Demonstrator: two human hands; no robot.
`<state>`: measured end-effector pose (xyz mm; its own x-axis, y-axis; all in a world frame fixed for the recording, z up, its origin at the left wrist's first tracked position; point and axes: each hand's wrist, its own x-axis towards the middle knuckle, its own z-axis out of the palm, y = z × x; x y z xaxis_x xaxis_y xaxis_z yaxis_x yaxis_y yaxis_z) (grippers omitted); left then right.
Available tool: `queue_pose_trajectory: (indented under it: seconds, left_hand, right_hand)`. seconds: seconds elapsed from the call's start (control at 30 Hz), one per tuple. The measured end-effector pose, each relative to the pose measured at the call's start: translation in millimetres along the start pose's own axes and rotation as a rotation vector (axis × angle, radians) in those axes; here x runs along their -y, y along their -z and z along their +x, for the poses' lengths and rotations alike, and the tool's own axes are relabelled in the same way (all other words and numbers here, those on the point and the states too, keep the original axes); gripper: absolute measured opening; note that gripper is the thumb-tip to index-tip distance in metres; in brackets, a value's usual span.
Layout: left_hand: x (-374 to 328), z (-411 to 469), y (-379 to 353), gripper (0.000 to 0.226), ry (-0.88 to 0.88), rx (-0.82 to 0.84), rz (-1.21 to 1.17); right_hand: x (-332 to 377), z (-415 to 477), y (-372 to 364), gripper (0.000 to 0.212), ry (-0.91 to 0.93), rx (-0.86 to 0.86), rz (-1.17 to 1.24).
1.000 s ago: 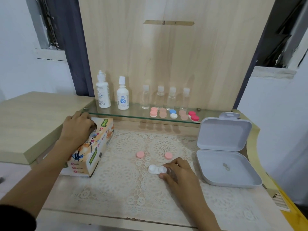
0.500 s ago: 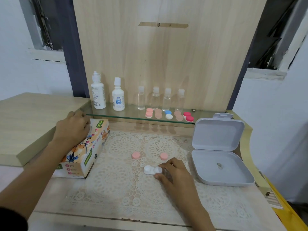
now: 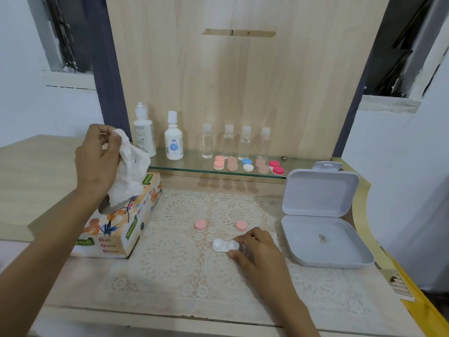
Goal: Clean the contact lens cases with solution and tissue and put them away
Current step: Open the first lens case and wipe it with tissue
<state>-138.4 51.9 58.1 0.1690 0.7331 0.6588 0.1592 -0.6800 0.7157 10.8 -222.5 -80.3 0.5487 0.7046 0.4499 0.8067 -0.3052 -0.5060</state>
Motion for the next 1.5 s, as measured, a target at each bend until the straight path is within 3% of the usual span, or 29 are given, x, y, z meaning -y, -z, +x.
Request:
queue_pose_trajectory:
  seconds: [0.17, 0.3, 0.6, 0.7, 0.8, 0.87, 1.0, 1.17, 1.5]
  left_hand:
    - [-25.9, -29.2, -11.1, 0.007, -0.005, 0.054, -0.216]
    - [-41.1, -64.7, -25.0, 0.014, -0.056, 0.203, -0.361]
    - [-20.5, -149.4, -60.3, 0.026, -0.126, 0.737, -0.179]
    - [-10.6, -164.1, -66.5, 0.034, -0.164, 0.718, -0.142]
    - [-5.3, -164.5, -66.8, 0.025, -0.162, 0.677, -0.105]
    - [-0.6, -162.7, -66.3, 0.009, -0.279, 0.702, 0.018]
    - [7.5, -162.1, -65.5, 0.029, -0.492, 0.740, 0.178]
    - [10.5, -160.0, -60.5, 0.026, -0.663, 0.749, 0.270]
    - [5.3, -162.9, -68.9, 0.025, -0.623, 0.730, 0.307]
  right_hand:
    - [-1.3, 0.5, -1.1, 0.020, 0.005, 0.000, -0.006]
    - [-1.4, 0.1, -0.8, 0.019, 0.016, -0.002, -0.013]
    - [1.0, 1.2, 0.5, 0.020, 0.031, -0.010, -0.015]
    - [-0.1, 0.6, 0.0, 0.020, 0.030, -0.014, -0.022]
    - [0.1, 1.0, -0.2, 0.022, 0.026, -0.014, -0.025]
    - [0.1, 1.4, -0.2, 0.023, 0.027, -0.015, -0.033]
    - [0.1, 1.1, -0.3, 0.024, 0.029, -0.019, -0.029]
    - [-0.1, 1.5, -0.7, 0.025, 0.031, -0.016, -0.046]
    - [-0.6, 1.7, -1.7, 0.024, 0.031, -0.016, -0.041]
